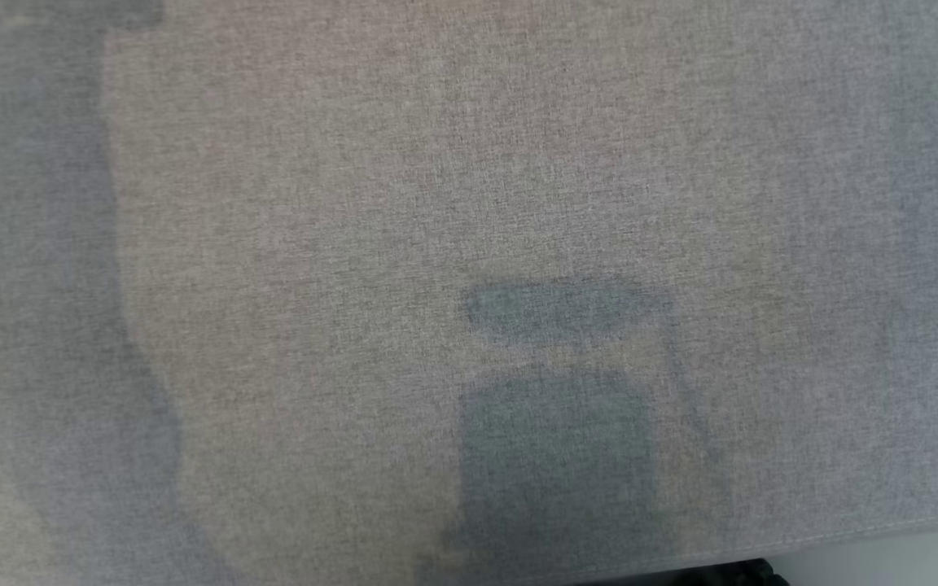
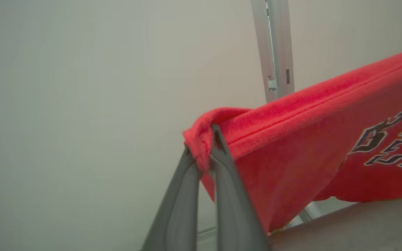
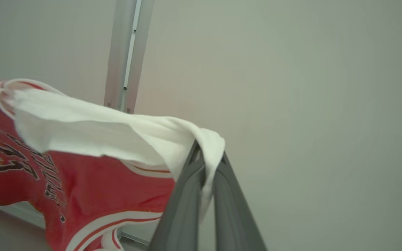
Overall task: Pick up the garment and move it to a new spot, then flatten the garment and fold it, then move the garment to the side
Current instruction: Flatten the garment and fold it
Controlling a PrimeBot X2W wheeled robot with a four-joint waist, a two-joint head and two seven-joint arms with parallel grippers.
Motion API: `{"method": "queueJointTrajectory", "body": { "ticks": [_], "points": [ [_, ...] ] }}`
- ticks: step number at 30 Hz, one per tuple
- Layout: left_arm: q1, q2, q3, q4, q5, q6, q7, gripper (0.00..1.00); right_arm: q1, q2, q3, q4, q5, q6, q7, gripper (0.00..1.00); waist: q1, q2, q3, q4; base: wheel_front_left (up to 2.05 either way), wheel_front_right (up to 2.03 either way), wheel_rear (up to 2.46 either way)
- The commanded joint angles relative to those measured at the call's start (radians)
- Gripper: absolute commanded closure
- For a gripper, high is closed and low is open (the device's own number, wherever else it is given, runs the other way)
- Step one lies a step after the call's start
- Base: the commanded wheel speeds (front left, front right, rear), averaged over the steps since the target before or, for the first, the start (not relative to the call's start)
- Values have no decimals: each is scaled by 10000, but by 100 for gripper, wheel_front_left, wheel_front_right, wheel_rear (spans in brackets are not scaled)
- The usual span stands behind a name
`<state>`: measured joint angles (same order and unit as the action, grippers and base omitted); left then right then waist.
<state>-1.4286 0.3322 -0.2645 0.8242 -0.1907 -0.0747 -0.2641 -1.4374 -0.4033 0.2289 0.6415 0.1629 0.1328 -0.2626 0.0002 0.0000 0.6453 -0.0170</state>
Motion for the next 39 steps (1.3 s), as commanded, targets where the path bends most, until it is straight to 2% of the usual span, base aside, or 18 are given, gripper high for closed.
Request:
{"method": "queueJointTrajectory", "body": {
  "ticks": [1, 8, 9, 13, 19, 27, 34, 39],
  "points": [
    [638, 48, 194, -152, -144, 38, 3, 100, 662, -133, 96, -402, 320, -39, -18, 100, -2, 0, 384, -215, 0, 0, 0],
    [3552, -289, 981, -1149, -511, 76, 3, 100, 3838, -159, 296, -2157, 1653, -34, -21, 100, -2, 0, -58, -385, 0, 0, 0],
    [4626, -525, 1288, -1430, -584, 95, 2, 100, 5034, -77, 123, -2599, 2048, -34, -20, 100, -2, 0, -361, -379, 0, 0, 0],
    [6566, -1036, 1937, -1797, -698, 38, 9, 100, 7223, 23, 73, -3140, 2458, -36, -22, 100, -2, 0, -1275, -333, 0, 0, 0],
    [9079, -1685, 2569, -1874, -453, -118, 10, 100, 9754, 227, 58, -3043, 3094, -36, -22, 100, -2, 0, -2866, -317, 0, 0, 0],
    [11510, -2366, 3272, -1841, -162, -244, 11, 100, 11834, 475, 372, -2426, 3563, -37, -23, 100, -2, 0, -4738, -305, 0, 0, 0],
    [13253, -2656, 3546, -1769, 12, -323, 8, 100, 13326, 493, 1011, -2130, 4371, -36, -23, 100, -2, 0, -6076, -312, 0, 0, 0],
    [14046, -2732, 3665, -1852, 65, -368, 2, 100, 13963, 70, 1795, -1951, 5082, -36, -23, 100, -2, 0, -6519, -427, 0, 0, 0]
  ]
}}
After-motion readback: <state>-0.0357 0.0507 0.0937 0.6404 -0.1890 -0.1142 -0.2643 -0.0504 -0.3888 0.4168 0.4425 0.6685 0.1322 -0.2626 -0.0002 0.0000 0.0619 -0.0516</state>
